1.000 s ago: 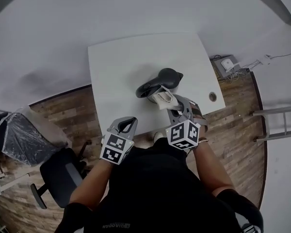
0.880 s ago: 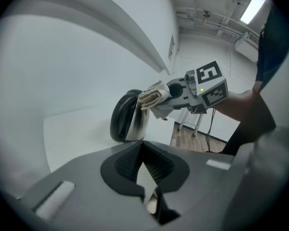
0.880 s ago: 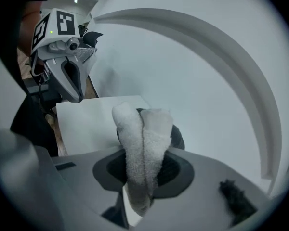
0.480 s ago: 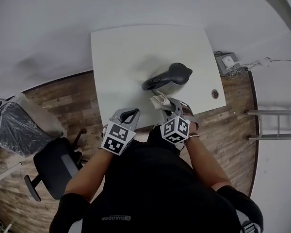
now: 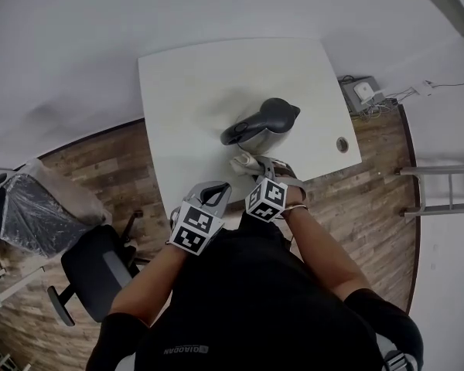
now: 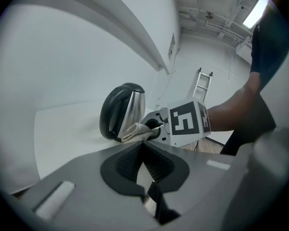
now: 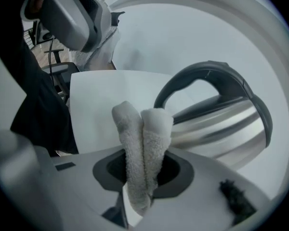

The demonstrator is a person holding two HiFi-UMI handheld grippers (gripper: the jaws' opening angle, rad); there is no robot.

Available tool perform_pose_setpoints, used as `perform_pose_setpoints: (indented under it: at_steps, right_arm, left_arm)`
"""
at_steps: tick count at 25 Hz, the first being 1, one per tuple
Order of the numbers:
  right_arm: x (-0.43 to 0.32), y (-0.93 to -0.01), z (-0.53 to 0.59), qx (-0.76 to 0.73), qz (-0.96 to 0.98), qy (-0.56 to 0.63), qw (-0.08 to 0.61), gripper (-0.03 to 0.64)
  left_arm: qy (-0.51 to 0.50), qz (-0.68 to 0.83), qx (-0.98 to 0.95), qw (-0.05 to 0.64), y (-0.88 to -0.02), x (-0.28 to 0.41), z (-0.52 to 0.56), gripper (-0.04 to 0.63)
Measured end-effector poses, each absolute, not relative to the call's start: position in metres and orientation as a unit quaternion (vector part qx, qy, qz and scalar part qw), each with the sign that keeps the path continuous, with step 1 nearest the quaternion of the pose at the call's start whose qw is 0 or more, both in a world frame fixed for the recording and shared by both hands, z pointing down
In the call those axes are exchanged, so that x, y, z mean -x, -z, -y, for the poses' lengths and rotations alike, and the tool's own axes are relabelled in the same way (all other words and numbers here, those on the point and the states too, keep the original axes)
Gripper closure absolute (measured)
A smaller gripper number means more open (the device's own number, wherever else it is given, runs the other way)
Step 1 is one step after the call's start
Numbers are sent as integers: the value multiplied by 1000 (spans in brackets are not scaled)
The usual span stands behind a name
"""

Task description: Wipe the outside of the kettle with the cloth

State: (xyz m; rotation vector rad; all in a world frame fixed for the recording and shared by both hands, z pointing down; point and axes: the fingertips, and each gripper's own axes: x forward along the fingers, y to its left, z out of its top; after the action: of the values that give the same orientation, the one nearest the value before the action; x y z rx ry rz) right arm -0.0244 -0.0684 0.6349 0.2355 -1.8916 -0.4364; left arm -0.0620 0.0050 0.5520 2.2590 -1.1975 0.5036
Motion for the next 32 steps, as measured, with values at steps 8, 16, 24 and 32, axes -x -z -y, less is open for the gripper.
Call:
perform_pose_setpoints:
  at_steps: [8,16,24,32]
  right_arm:
    - [28,-540,45,-141,921,19,363,517]
    - [-23,-465,108,-225,906,-356,-30,518]
    - [-58,-499,121,-253,836,-470,-124,517]
    - [-80,-554,128,-290,774,-541,-155,518]
  left_arm:
    - [-186,492,-812,253,-526,92,14,588]
    - [-213,472,-828,217,-504,81,39,588]
    - [-222,466,-830,213,-499,75,38,588]
    - [-233,471,-824,210,-496,77,44,588]
